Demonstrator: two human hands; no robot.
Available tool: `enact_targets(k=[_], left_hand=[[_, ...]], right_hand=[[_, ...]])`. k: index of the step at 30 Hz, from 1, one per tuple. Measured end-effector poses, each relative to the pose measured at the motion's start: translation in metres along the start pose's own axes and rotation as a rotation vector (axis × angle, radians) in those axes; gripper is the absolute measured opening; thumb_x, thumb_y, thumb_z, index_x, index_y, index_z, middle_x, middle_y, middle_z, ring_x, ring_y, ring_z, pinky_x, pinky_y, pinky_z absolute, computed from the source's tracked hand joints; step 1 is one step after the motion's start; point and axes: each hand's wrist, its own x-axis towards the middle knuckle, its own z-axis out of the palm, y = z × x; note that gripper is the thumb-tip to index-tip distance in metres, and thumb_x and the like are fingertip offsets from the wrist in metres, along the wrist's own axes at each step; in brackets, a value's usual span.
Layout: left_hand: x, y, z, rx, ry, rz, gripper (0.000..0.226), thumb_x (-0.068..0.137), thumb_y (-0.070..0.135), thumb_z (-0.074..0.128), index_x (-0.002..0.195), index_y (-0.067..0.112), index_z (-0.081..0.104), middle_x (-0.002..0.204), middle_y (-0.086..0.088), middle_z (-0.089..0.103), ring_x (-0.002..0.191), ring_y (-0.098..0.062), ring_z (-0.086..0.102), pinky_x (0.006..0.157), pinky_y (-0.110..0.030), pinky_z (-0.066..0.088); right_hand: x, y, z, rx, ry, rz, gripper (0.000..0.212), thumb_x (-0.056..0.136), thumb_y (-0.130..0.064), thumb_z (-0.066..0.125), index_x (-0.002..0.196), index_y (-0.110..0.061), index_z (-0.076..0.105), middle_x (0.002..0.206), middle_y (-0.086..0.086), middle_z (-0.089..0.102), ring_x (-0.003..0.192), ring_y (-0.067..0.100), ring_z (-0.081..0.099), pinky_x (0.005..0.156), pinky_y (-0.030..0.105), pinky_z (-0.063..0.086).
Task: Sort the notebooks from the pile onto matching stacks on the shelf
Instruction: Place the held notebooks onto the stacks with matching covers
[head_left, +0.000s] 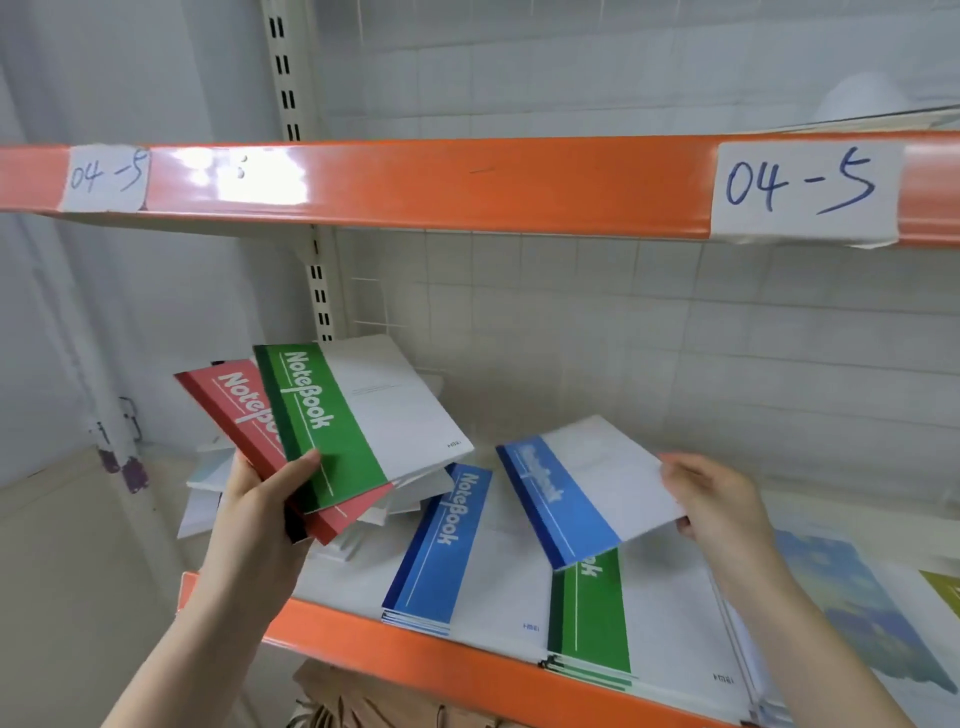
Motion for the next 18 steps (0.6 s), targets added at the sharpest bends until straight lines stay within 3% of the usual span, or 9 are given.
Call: enact_targets(k=[6, 11, 15, 18], left_hand=[[0.002, 0.000, -0.005, -0.053, 0.018, 0.044, 0.039, 0.094, -0.002, 0.046, 0.124, 0.023, 0.050, 0.108, 0.003, 0.068, 0.081, -0.011, 0.071, 0.058, -0.025, 0.058], [0.004, -0.004, -0.011, -0.055, -0.004, 0.036, 0.042, 0.092, -0.002, 0.048, 0.127, 0.021, 0.050, 0.102, 0.006, 0.072, 0.083, -0.011, 0.072, 0.059, -0.025, 0.058], [0.005, -0.005, -0.016, -0.057, -0.014, 0.030, 0.037, 0.092, -0.001, 0.048, 0.119, 0.025, 0.053, 0.099, 0.008, 0.073, 0.087, -0.013, 0.071, 0.061, -0.026, 0.059], [0.006, -0.003, -0.017, -0.053, -0.023, 0.037, 0.037, 0.092, -0.001, 0.048, 0.116, 0.026, 0.055, 0.101, 0.008, 0.073, 0.087, -0.012, 0.071, 0.061, -0.026, 0.059]], right_hand=[[-0.032, 0.005, 0.025, -0.193, -0.136, -0.034, 0.020, 0.095, -0.008, 0.050, 0.110, -0.015, 0.062, 0.073, 0.002, 0.067, 0.044, 0.008, 0.050, 0.042, 0.017, 0.041], [-0.063, 0.014, 0.051, -0.394, -0.296, -0.088, 0.021, 0.095, -0.012, 0.051, 0.105, -0.031, 0.052, 0.068, 0.002, 0.067, 0.046, 0.008, 0.053, 0.049, 0.025, 0.046], [-0.068, 0.018, 0.061, -0.439, -0.226, -0.097, 0.028, 0.093, -0.006, 0.048, 0.091, -0.031, 0.062, 0.069, -0.006, 0.061, 0.053, 0.011, 0.051, 0.060, 0.034, 0.051], [-0.065, 0.014, 0.062, -0.419, -0.132, -0.096, 0.033, 0.090, -0.003, 0.047, 0.083, -0.030, 0.064, 0.070, 0.000, 0.066, 0.061, 0.032, 0.057, 0.062, 0.042, 0.051]])
